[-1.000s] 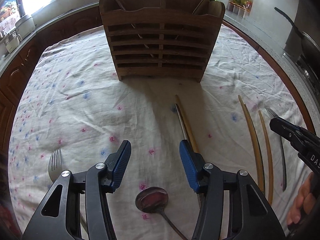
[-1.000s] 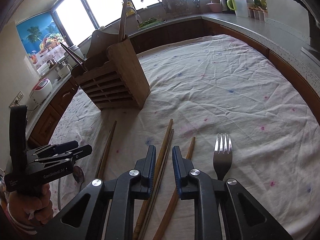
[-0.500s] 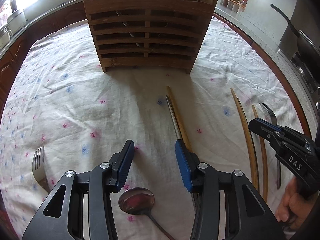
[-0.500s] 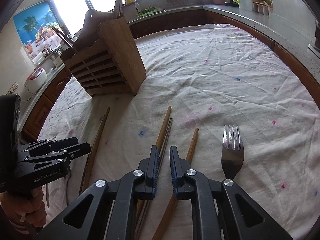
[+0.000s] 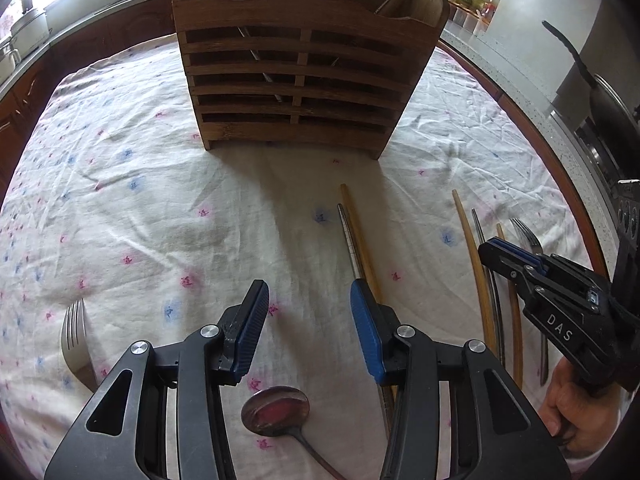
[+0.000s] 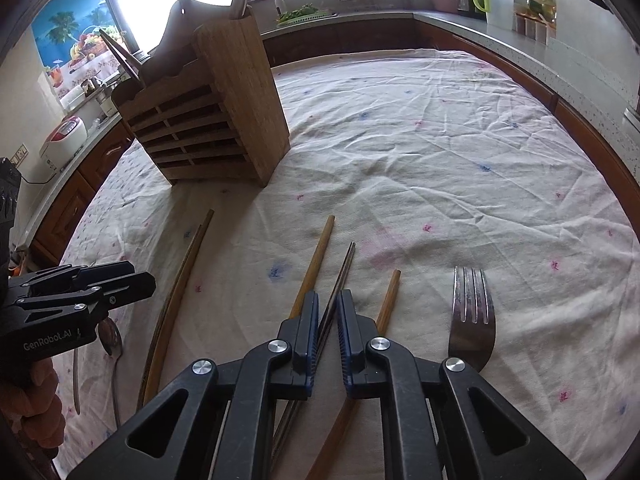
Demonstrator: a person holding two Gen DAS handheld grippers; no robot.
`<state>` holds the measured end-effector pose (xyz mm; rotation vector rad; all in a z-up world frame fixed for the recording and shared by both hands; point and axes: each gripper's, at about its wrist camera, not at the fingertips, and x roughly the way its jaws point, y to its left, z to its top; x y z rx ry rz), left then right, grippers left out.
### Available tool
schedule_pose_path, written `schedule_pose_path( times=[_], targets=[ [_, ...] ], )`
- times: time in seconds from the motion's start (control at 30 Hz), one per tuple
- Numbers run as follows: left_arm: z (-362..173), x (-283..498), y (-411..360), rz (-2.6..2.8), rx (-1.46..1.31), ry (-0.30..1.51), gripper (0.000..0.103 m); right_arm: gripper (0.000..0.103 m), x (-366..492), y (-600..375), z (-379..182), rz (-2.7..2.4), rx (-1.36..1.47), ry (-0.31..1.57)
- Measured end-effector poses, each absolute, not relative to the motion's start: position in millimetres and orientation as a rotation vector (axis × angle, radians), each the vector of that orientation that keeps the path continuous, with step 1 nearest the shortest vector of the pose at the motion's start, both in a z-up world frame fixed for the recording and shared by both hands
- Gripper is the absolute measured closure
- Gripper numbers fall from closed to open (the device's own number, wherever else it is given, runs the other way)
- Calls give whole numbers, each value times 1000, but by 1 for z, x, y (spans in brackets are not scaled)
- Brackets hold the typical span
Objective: Organize utensils
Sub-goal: 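Close the left tool on a metal chopstick while the right tool grasps a wooden chopstick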
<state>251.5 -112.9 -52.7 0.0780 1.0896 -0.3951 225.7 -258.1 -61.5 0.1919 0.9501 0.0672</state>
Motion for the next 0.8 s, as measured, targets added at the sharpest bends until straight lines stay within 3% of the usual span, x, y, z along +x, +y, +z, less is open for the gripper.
schedule_pose_path(
  times=[0.8],
  targets=[
    [-61, 276, -155, -380, 224, 1033, 62, 96, 254, -256, -63, 72, 135, 955]
  ],
)
